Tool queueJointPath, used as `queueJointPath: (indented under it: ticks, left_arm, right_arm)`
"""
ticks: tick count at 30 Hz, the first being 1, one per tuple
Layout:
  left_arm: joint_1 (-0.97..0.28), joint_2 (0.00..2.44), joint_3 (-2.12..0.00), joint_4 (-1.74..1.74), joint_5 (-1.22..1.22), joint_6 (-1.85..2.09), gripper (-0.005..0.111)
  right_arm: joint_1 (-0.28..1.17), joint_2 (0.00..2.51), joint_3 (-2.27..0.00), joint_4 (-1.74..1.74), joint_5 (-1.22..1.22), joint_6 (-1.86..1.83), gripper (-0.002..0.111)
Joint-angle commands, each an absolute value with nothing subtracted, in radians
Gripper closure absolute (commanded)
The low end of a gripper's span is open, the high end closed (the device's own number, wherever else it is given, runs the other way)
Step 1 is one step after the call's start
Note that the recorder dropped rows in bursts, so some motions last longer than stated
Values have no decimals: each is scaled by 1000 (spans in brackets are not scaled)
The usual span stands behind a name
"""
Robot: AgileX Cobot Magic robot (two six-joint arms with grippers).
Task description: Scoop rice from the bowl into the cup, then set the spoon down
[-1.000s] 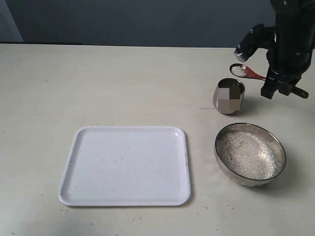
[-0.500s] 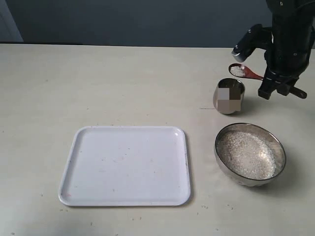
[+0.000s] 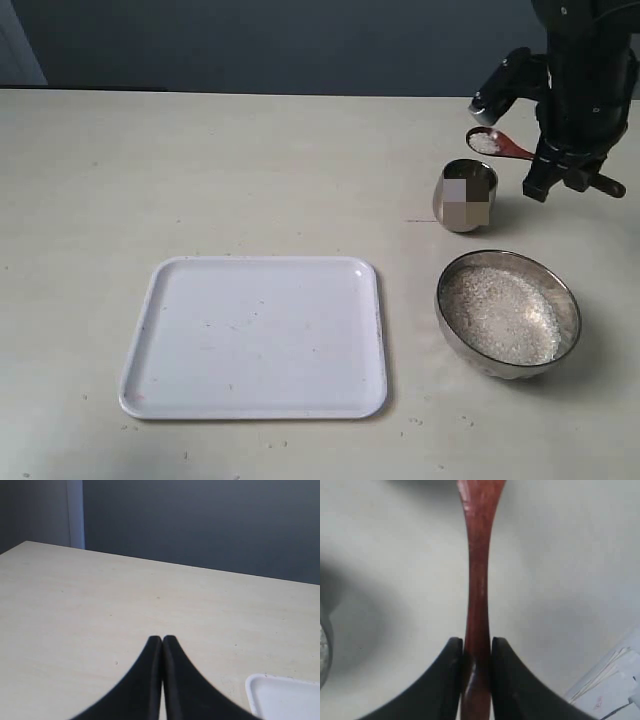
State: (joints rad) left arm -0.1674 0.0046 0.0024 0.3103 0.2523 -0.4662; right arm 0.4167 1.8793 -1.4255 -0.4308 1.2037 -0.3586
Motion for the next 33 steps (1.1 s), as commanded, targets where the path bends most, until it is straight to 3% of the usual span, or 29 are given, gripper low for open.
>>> queueJointPath:
  ticks: [1,12,33]
  left_arm:
    - [-171,0,0,308,239,-469,106]
    - [-171,0,0,308,239,-469,106]
    - [-171,0,0,308,239,-469,106]
  right_arm:
    - [420,1880,-1431,-450,1219,-343,109]
    - [454,1880,-1288,-575,1205,-278,109]
    - [491,1895,-1291,-697,1166,-161,109]
